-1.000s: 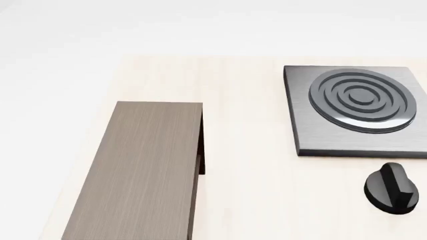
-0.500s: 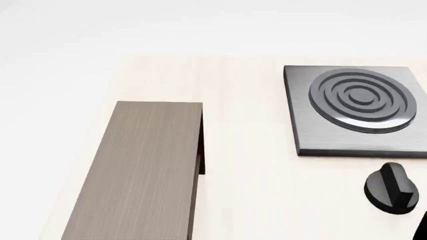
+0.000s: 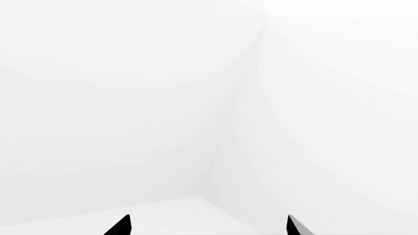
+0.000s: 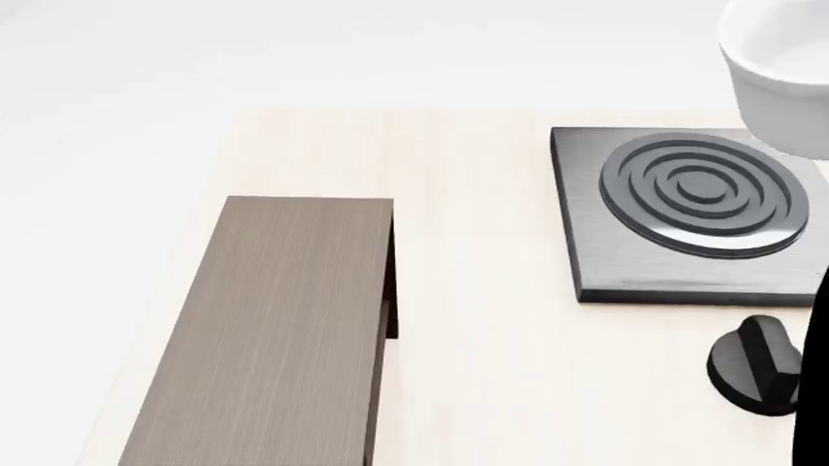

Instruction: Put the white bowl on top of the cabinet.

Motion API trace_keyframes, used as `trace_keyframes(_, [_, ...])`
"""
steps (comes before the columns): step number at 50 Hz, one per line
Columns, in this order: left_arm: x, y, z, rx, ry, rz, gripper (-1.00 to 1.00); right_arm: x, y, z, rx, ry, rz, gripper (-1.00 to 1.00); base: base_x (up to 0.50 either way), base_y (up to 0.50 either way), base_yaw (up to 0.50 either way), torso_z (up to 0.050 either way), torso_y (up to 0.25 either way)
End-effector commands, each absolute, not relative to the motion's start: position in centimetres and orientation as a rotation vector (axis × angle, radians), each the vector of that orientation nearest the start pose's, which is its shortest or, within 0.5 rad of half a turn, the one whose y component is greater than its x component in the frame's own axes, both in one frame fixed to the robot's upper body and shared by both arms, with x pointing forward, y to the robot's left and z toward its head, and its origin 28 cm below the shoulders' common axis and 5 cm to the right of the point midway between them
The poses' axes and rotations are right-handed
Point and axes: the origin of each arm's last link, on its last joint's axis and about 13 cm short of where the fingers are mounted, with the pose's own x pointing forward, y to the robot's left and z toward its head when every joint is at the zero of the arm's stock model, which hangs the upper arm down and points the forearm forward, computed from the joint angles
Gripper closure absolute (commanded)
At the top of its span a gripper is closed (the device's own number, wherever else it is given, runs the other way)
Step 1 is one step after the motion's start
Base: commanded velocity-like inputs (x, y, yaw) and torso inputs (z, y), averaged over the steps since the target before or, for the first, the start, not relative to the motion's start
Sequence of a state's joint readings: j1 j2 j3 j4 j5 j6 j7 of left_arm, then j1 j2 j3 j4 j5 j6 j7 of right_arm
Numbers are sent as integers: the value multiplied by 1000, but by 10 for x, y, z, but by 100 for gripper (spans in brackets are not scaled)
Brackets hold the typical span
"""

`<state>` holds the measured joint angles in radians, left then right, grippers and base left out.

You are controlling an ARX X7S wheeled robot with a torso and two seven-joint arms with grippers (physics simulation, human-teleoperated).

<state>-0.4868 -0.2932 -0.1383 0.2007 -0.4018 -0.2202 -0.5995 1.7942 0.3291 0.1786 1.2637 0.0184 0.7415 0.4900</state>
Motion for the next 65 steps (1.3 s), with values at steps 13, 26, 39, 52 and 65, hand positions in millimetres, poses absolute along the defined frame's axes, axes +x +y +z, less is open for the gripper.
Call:
trace_keyframes(13, [289,288,181,-256,-452,609,-100,397,-188,367,247,320,-377,100,0,0,0,0,2])
trace_keyframes(26, [289,288,181,-258,-453,610,-100,401,-167,359,231,360,-192,100,0,0,0,0,1])
trace_keyframes(39, [289,288,181,-257,-452,606,-100,404,-150,353,197,381,-67,100,0,0,0,0,1])
trace_keyframes(52, [289,287,181,-257,-452,604,-100,387,-126,350,139,376,43,100,0,0,0,0,1])
trace_keyframes(65, [289,287,181,-259,-452,604,-100,372,-102,343,79,379,140,100,0,0,0,2,2])
